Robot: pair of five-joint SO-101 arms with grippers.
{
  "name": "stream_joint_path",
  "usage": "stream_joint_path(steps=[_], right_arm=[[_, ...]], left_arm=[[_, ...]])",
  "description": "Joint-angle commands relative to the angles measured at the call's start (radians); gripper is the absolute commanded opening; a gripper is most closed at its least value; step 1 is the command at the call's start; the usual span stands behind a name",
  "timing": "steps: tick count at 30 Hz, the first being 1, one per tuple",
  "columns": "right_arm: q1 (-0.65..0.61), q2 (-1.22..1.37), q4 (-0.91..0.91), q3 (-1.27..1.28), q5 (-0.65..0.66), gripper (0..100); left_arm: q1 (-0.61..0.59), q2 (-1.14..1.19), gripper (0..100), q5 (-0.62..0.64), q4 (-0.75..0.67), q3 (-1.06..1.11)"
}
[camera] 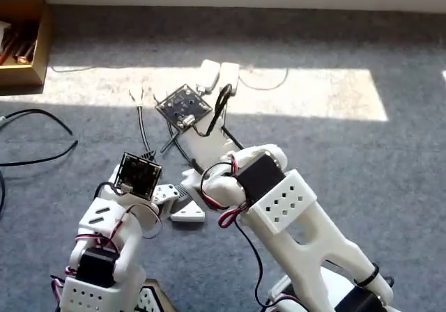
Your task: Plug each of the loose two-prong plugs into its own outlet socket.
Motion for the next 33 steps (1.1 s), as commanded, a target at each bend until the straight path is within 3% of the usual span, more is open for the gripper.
stream_joint_path(steps=[1, 7, 13, 17, 22, 25, 28, 30, 33], right_arm=[[-0.007, -0.005, 0.051, -0.042, 0.017, 0.6], [0.025, -0.005, 0.018, -0.039, 0.015, 0.6], [0.168, 0.008, -0.084, -0.001, 0.025, 0.6], [0.205, 0.053, -0.168, 0.101, 0.098, 1.4], [0.226, 0.13, -0.179, 0.243, 0.132, 10.9], [0.272, 0.084, -0.283, 0.372, 0.11, 10.3], [0.363, -0.039, -0.432, 0.527, 0.043, 4.4], [0.44, -0.142, -0.472, 0.613, 0.035, 1.5], [0.519, -0.288, -0.562, 0.76, 0.035, 1.3]], left_arm=[[-0.027, -0.002, 39, -0.002, -0.021, -0.008], [-0.047, -0.004, 39, -0.002, -0.015, -0.008], [-0.071, -0.012, 39, -0.002, -0.014, -0.021], [-0.185, -0.004, 38, 0.005, -0.021, -0.091], [-0.364, 0.047, 38, 0.006, -0.038, -0.122], [-0.406, 0.22, 39, 0.002, -0.058, -0.194], [-0.427, 0.513, 39, 0.0, -0.046, -0.4], [-0.427, 0.773, 39, -0.011, 0.058, -0.595], [-0.398, 1.187, 38, -0.08, 0.324, -0.932]])
